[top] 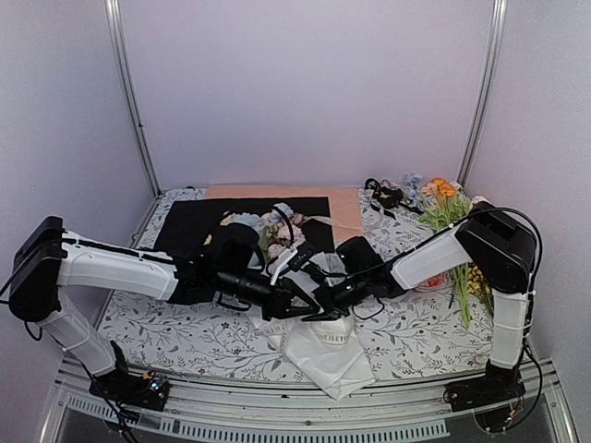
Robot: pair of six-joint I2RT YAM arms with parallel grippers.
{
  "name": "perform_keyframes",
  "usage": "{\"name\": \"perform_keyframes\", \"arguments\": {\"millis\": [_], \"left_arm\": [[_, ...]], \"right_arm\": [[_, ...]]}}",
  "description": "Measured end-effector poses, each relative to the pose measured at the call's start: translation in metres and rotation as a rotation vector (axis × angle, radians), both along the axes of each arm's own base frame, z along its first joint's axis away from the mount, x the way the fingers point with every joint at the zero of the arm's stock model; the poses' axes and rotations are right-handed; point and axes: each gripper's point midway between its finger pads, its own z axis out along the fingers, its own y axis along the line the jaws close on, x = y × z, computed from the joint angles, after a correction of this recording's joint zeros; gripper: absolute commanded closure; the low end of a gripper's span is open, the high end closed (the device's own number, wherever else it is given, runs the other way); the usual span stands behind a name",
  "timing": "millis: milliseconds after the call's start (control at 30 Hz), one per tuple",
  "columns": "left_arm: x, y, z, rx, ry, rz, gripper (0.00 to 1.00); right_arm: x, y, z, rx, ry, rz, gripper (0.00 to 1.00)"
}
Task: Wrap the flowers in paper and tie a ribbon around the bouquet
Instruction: Cross the ribbon over the folded bouquet.
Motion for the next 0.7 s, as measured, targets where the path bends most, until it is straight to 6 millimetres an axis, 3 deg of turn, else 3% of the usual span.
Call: {"name": "perform_keyframes", "arguments": {"millis": [333, 567, 700], "left_arm": [[-0.005, -0.02, 0.036, -0.199, -0.065, -0.096, 1.0], [0.001, -0.027, 0.068, -0.322, -0.134, -0.082, 0.98], [0.011, -0.032, 0.073, -0.347, -0.145, -0.035, 1.0]], "right_arm": [[0.002, 0.002, -0.003, 0.008, 0.008, -0.011, 0.79], [0.003, 0.003, -0.005, 0.013, 0.006, -0.011, 0.79], [0.003, 0.004, -0.006, 0.016, 0.005, -0.01, 0.79]]}}
